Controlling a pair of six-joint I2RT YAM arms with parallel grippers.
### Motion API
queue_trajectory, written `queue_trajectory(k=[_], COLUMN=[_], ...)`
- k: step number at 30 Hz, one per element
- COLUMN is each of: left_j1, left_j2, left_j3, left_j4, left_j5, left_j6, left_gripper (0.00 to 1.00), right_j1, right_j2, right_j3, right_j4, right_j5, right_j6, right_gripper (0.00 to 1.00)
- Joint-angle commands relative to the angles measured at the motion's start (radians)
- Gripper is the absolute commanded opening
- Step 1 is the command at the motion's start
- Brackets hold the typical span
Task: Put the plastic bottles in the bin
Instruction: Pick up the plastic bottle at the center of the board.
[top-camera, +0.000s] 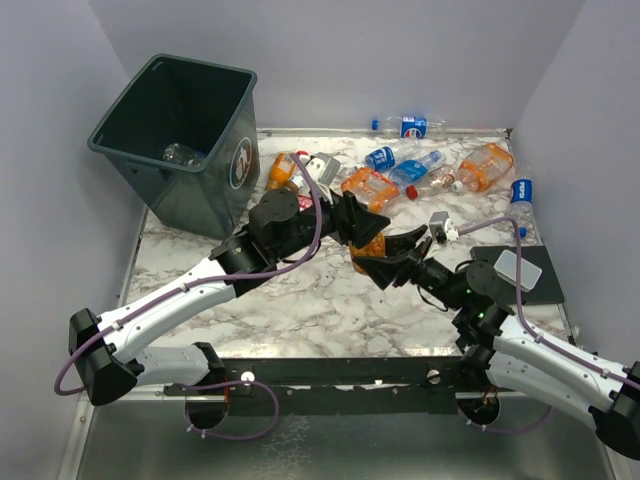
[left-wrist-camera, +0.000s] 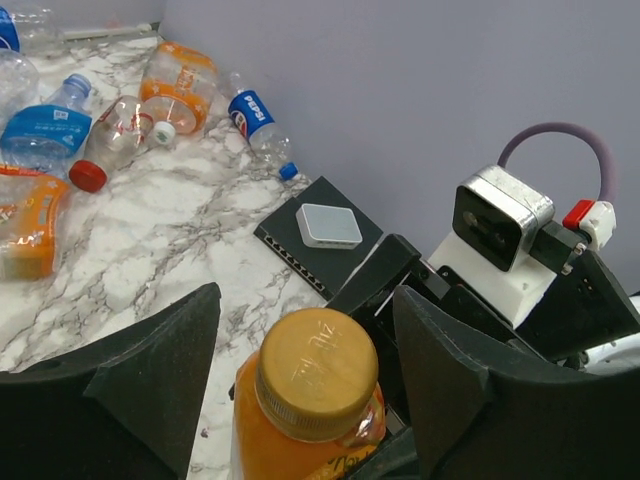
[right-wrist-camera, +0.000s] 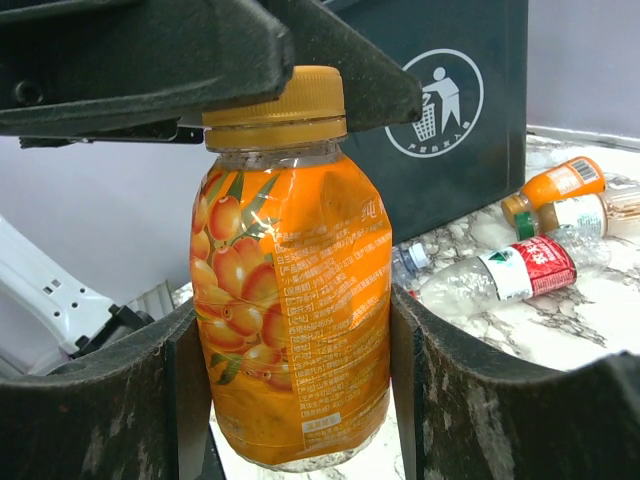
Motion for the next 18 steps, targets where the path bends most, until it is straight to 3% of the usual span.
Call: queue_trajectory(k=[1,3,9,15,18], left_j1=[0.004,0.003,0.004,0.003,0.003], left_j2=[-0.005,-0.007,-0.011,0.001,0.003], left_j3=[-0.015,-0.023,-0.037,-0.031,-0.032], left_j4=[-0.013,-0.013,-0.014,-0.03,-0.033], left_j5=[0.059,0.063,0.062,0.067,0.061], left_j6=[-0.022,-0.026,-0.028,-0.025,-0.023], left_gripper=[0.72,0.71,0.52,0.55,0.46], right_j1=[0.005,0.005,0.005,0.005,0.005], right_j2=[-0.016,-0.015,-0.006,0.002,0.004], right_j3=[-0.014,-0.011,-0.007,0.0,0.009], right_j4=[0.009,0.001,-0.009,-0.023,-0.04], right_j5=[0.049,0.055,0.059,0.059,0.059], right_j6=[0.007,0.006,0.01,0.011,0.01], right_gripper=[0.27,0.27,0.28,0.3,0.32])
